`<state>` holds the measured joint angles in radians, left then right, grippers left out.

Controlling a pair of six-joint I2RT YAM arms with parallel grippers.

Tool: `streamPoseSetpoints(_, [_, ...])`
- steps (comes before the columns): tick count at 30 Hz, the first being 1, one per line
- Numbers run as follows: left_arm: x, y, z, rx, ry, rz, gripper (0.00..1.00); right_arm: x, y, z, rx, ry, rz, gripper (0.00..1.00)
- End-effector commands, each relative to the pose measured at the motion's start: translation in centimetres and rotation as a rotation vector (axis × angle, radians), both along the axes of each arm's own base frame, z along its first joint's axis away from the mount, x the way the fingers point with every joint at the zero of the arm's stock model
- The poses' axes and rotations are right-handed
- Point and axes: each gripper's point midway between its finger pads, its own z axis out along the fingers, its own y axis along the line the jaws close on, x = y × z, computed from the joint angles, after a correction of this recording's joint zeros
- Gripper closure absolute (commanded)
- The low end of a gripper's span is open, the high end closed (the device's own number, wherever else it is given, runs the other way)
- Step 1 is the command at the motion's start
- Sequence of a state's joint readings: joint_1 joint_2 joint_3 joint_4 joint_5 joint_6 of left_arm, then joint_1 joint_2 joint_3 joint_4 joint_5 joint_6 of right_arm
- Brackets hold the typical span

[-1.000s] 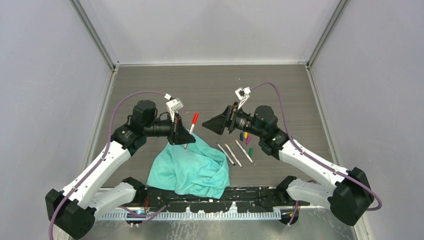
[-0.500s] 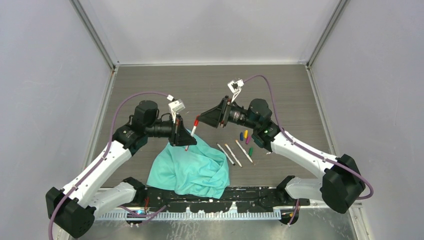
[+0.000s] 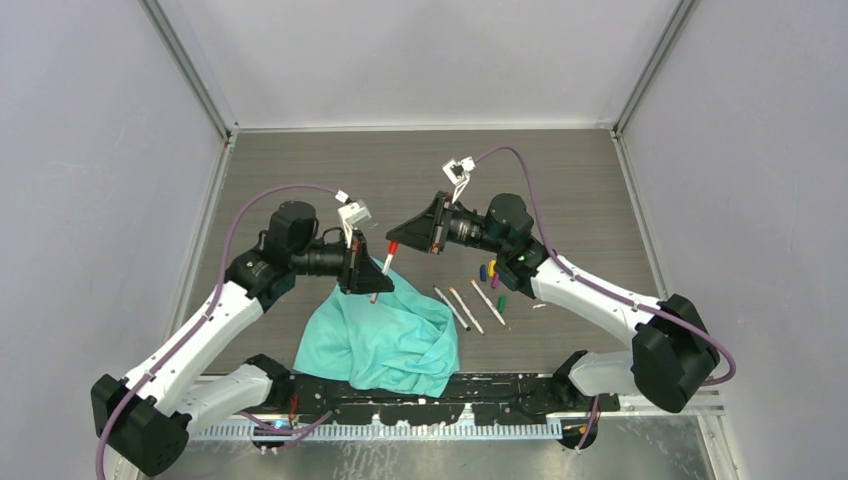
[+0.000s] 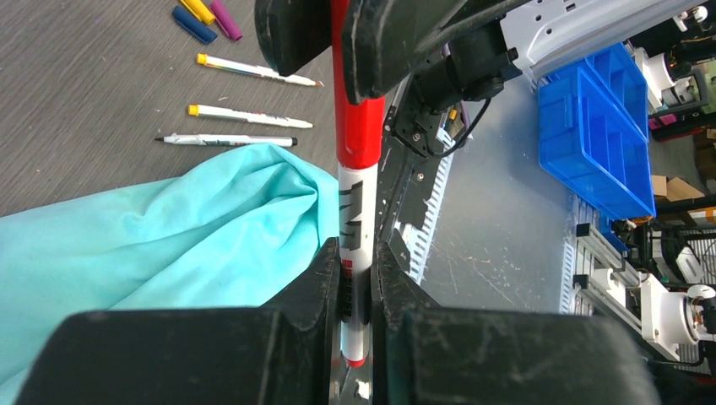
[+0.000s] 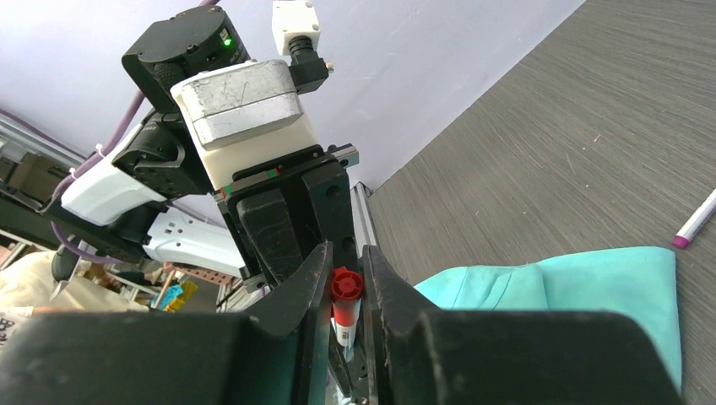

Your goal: Insert the pens into the pen caps

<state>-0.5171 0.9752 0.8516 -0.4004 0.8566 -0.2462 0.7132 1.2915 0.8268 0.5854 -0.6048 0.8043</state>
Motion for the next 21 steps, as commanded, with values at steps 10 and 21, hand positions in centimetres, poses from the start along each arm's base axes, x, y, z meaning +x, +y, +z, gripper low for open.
streamPoseSetpoints(10, [0.3,-0.1,3.2,-0.075,-0.125,0.006,1.0,-6.2,1.8,-1.6,-0.013,-0.056,0.246,0.99])
streamPoseSetpoints(21, [0.8,0.6,4.1,-0.093,-0.163,0.055,1.0,-11.6,2.6,-6.4,-0.117,0.056,0.398,0.99])
